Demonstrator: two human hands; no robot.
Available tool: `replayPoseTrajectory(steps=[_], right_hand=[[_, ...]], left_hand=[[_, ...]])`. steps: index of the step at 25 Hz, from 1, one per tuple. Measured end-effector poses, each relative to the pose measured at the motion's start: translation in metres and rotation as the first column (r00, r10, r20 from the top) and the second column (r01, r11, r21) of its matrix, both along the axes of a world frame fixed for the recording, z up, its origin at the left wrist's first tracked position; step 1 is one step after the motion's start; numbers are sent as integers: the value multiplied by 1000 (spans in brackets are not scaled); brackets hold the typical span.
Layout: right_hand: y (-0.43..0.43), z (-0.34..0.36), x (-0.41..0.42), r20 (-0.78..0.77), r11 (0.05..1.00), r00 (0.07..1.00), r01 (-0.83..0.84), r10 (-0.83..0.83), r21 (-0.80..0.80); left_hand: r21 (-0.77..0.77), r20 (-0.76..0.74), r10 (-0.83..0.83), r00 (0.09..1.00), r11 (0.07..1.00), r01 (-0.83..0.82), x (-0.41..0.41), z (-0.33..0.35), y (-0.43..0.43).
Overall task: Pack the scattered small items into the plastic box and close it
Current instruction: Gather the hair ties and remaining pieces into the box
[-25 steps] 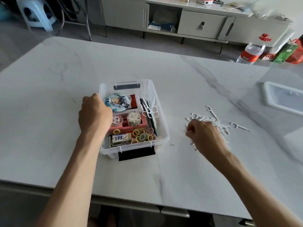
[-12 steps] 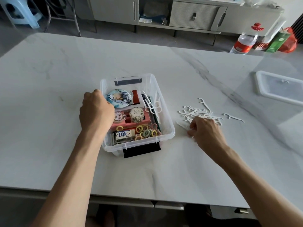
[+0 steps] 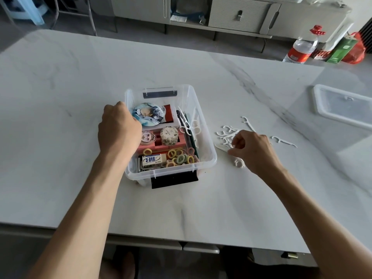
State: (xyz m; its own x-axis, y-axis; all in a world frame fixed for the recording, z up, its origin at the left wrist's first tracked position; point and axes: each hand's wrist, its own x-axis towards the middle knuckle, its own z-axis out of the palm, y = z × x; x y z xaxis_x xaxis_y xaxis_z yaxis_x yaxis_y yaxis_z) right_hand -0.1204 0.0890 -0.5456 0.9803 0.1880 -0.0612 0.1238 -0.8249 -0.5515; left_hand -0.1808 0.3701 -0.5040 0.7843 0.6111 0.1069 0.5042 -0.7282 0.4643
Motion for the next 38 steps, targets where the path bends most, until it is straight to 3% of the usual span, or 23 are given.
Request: replayPoseTrajectory(steps=[3, 8, 17, 21, 24, 26, 28, 30, 32, 35, 38], right_hand=[[10, -1, 0, 16, 996, 998, -66, 65, 61], [5, -5, 3, 25, 977, 997, -69, 75, -204], [12, -7, -2, 146, 920, 981, -61, 126, -388], [7, 8, 1, 167, 974, 986, 60, -23, -218], [9, 31, -1, 69, 977, 983, 161, -172, 139], [21, 50, -3, 18, 942, 987, 150, -163, 300], [49, 70, 5, 24, 947, 996, 75, -86, 313], [87, 85, 17, 62, 987, 998, -23, 13, 162], [126, 91, 26, 105, 990, 988, -106, 116, -97], [165, 92, 30, 161, 908, 966, -122, 201, -401], [184, 92, 30, 146, 835, 952, -156, 270, -528]], left_hand=[[-8, 9, -6, 1000, 1000, 6, 1, 0, 0], [-20, 19, -31, 999, 999, 31, -2, 1, 2], [-7, 22, -31, 999, 1000, 31, -1, -1, 3], [-13, 18, -22, 1000, 1000, 22, 0, 0, 3], [-36, 4, -23, 1000, 999, 23, -1, 2, 1], [-44, -3, -21, 1000, 999, 20, -1, 2, 0], [-58, 4, -16, 1000, 998, 16, -1, 2, 0], [-89, 25, -22, 999, 996, 25, 0, 2, 2], [-131, 44, -36, 998, 990, 41, 0, 1, 5], [-186, 56, -51, 997, 981, 61, 0, 3, 6], [-188, 72, -67, 995, 979, 80, -1, 5, 8]])
